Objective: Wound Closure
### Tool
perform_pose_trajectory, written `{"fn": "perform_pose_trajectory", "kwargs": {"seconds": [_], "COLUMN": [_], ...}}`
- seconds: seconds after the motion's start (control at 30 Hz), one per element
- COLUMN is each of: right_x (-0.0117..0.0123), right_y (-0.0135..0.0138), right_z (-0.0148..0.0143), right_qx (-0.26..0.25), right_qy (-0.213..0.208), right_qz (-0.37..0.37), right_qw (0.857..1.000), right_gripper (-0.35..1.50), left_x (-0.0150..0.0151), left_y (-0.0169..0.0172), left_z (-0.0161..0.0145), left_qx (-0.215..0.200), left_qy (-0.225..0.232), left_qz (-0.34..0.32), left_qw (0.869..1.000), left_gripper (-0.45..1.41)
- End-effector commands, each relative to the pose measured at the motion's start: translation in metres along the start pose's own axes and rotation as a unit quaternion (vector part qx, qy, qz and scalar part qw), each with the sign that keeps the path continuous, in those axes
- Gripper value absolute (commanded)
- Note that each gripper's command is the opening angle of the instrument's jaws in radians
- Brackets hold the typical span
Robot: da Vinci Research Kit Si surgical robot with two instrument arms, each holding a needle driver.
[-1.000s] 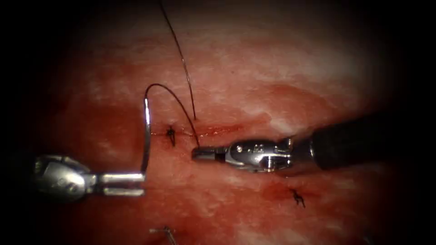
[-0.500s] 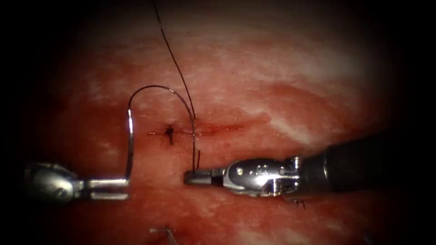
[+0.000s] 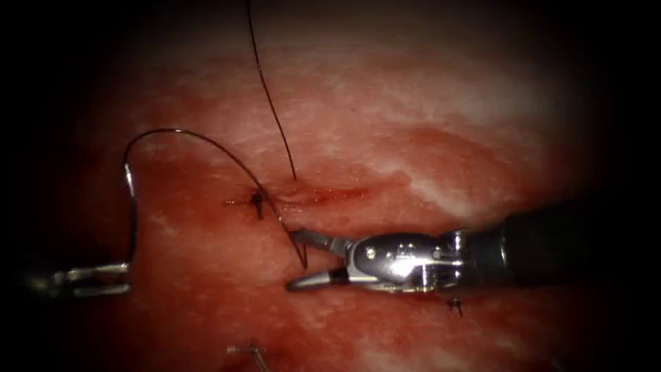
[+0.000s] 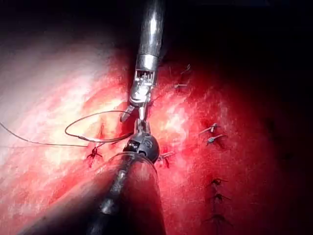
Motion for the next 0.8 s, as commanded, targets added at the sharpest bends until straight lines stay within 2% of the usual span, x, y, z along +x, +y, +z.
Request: {"fn": "perform_pose_trajectory", "kwargs": {"seconds": [0.03, 0.27, 0.5, 0.67, 0.7, 0.73, 0.77, 0.8], "right_x": [-0.0014, -0.0044, -0.0067, -0.0066, -0.0065, -0.0065, -0.0065, -0.0065], "right_y": [0.0011, 0.0034, 0.0030, 0.0028, 0.0028, 0.0028, 0.0028, 0.0028], "right_z": [0.0005, 0.0016, 0.0020, 0.0023, 0.0024, 0.0024, 0.0023, 0.0023], "right_qx": [-0.006, -0.018, -0.009, -0.002, -0.001, 0.002, 0.005, 0.007], "right_qy": [-0.002, 0.000, -0.026, -0.027, -0.027, -0.026, -0.025, -0.025], "right_qz": [-0.002, -0.011, -0.053, -0.072, -0.071, -0.071, -0.071, -0.074], "right_qw": [1.000, 1.000, 0.998, 0.997, 0.997, 0.997, 0.997, 0.997], "right_gripper": [1.20, 1.23, 1.26, 1.08, 0.98, 0.72, 0.09, -0.30], "left_x": [-0.0005, -0.0005, -0.0004, -0.0003, -0.0003, -0.0002, -0.0002, -0.0002], "left_y": [0.0006, 0.0009, 0.0005, 0.0004, 0.0004, 0.0005, 0.0005, 0.0005], "left_z": [0.0002, 0.0000, 0.0002, 0.0005, 0.0006, 0.0007, 0.0008, 0.0008], "left_qx": [0.003, 0.003, 0.002, -0.001, -0.001, -0.001, -0.002, -0.001], "left_qy": [-0.004, -0.002, -0.001, 0.002, 0.003, 0.002, 0.003, 0.003], "left_qz": [0.000, 0.002, 0.000, -0.001, 0.000, 0.000, 0.000, 0.000], "left_qw": [1.000, 1.000, 1.000, 1.000, 1.000, 1.000, 1.000, 1.000], "left_gripper": [-0.45, -0.45, -0.45, -0.45, -0.45, -0.45, -0.45, -0.45]}}
